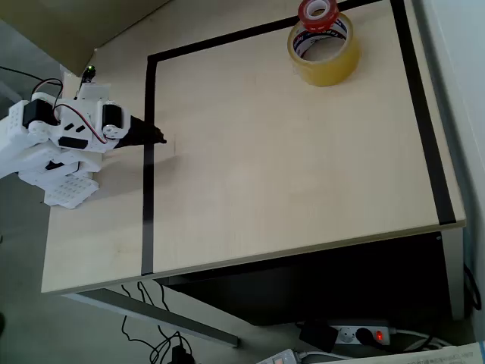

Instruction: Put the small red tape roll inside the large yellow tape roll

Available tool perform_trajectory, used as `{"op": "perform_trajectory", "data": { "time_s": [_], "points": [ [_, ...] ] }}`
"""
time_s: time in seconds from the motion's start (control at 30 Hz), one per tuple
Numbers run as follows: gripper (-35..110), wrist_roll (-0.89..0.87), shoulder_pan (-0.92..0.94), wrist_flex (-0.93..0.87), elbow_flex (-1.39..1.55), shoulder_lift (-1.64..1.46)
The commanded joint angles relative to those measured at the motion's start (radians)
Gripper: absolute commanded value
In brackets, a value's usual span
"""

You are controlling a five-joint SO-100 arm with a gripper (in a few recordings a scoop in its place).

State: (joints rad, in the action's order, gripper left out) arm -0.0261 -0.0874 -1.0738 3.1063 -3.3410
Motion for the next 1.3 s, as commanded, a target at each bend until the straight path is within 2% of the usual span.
{"op": "perform_trajectory", "data": {
  "time_s": [0.0,0.17,0.3,0.4,0.57,0.73,1.0,1.27],
  "points": [
    [0,0.084,0.224,-0.172,-0.114,0.018],
    [0,0.084,0.212,-0.097,-0.233,0.232],
    [0,0.084,0.236,-0.078,-0.543,0.62],
    [0,0.091,0.272,-0.187,-0.922,0.979],
    [0,0.092,0.222,-0.497,-1.618,1.454],
    [0,0.295,0.13,-0.568,-2.003,1.592],
    [0,0.296,-0.048,-0.63,-2.579,1.875],
    [0,0.298,-0.126,-0.457,-2.658,2.005]
  ]
}}
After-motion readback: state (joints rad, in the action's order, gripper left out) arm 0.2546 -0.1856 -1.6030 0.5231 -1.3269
